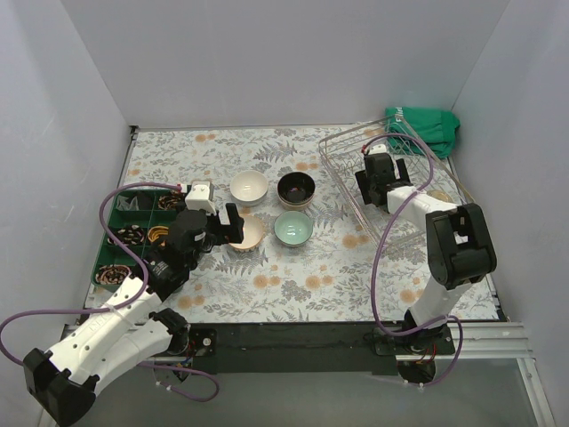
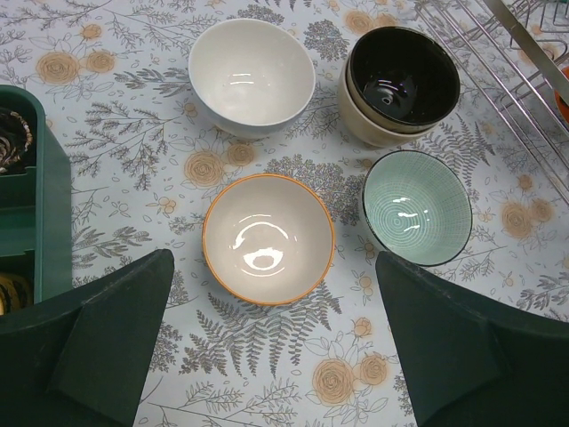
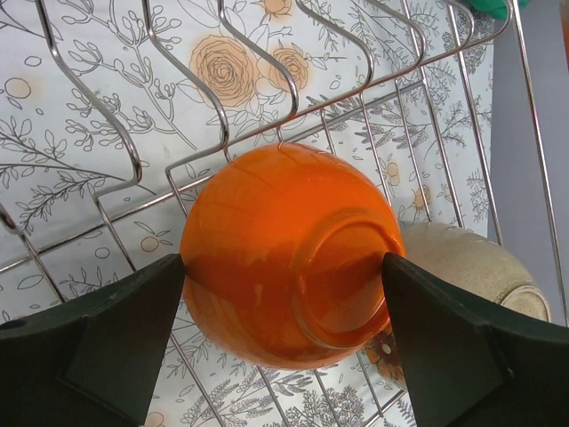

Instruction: Unload the bowls from the dish rack

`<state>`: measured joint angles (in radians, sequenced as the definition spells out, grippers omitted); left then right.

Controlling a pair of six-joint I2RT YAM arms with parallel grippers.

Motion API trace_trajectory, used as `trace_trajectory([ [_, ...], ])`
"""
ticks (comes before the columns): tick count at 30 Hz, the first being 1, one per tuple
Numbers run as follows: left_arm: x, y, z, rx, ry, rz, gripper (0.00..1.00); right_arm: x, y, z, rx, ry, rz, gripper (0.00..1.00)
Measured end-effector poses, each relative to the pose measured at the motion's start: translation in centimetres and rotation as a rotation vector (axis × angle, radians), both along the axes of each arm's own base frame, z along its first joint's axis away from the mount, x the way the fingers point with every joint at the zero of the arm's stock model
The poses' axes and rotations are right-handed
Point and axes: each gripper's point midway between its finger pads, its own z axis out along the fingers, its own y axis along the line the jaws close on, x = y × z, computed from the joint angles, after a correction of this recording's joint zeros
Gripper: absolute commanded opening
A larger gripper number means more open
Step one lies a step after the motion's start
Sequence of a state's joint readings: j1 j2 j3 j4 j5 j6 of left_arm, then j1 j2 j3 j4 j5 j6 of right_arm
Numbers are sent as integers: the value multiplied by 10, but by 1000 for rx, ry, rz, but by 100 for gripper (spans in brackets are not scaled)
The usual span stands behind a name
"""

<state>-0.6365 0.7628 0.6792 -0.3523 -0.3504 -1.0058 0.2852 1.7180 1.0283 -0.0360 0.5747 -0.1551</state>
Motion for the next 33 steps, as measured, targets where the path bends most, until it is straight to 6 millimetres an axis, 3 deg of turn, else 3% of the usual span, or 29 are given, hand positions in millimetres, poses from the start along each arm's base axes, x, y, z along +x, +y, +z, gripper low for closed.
trace_trajectory([
  [9, 1, 0, -3, 6, 9, 1, 98, 1, 0, 2, -16, -14, -29, 99],
  [16, 2, 0, -5, 7, 15, 1, 98, -16, 6, 7, -26, 31, 0, 99],
  [23, 2, 0, -5, 6, 16, 1, 98, -18, 15, 20, -7, 11, 35, 99],
  [33, 1, -1, -4, 3, 16, -4, 98, -20, 24, 6, -4, 67, 106, 99],
])
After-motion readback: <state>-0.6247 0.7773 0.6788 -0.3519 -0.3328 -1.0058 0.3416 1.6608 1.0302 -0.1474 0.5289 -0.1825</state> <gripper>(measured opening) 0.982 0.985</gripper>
